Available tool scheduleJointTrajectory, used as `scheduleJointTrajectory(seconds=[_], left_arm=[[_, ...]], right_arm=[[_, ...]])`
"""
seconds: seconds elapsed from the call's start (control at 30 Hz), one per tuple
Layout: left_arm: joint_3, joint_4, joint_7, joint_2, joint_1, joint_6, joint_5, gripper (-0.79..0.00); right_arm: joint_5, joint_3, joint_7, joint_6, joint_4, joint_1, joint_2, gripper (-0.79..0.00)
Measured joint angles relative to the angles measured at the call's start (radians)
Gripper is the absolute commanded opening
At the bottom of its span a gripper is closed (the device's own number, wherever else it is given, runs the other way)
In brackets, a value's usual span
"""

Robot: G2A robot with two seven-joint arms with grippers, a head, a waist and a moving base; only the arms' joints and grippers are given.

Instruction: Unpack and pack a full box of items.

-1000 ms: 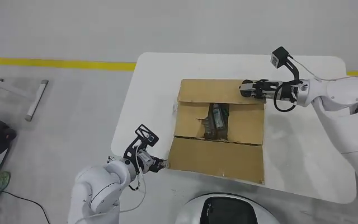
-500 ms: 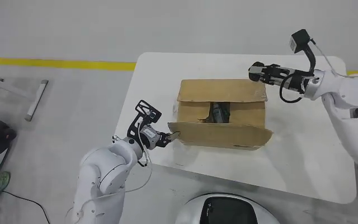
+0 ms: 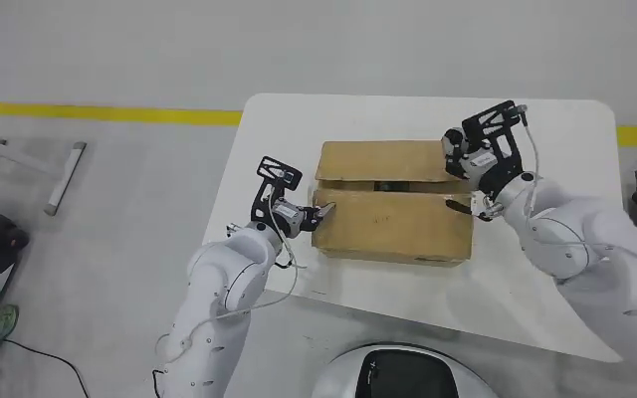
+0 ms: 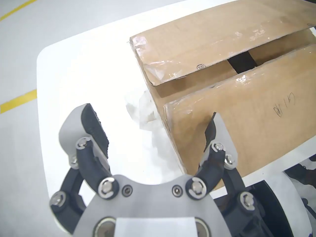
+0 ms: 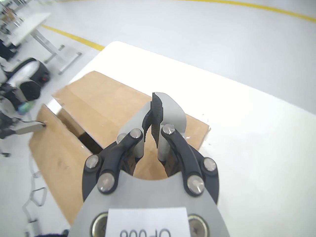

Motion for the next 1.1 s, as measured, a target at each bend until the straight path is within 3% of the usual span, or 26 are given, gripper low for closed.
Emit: scheduleJointTrajectory(seconds=[0.13, 0.33, 0.77, 0.93, 1.1], left_arm=[[0.008, 0.016, 0.003, -0.002, 0.000, 0.024, -0.011, 0.000], [0.015, 0.030, 0.001, -0.003, 0.001, 0.050, -0.023, 0.000], [-0.003, 0.060, -0.003, -0.008, -0.013, 0.193, -0.002, 0.000], [-0.058, 0.028, -0.016, -0.007, -0.018, 0.285, 0.009, 0.000], [-0.107, 0.035, 0.009, -0.001, -0.005, 0.309, 0.051, 0.000]], right_arm=[[-0.198, -0.074, -0.029, -0.007, 0.001, -0.013, -0.007, -0.785], [-0.298, -0.139, -0.042, -0.013, 0.037, -0.011, -0.024, -0.785], [-0.234, -0.145, -0.014, -0.037, 0.067, -0.012, -0.051, -0.785], [-0.218, -0.136, -0.014, -0.031, 0.068, -0.022, -0.059, -0.785], [-0.189, -0.122, -0.011, -0.026, 0.068, -0.031, -0.067, -0.785]])
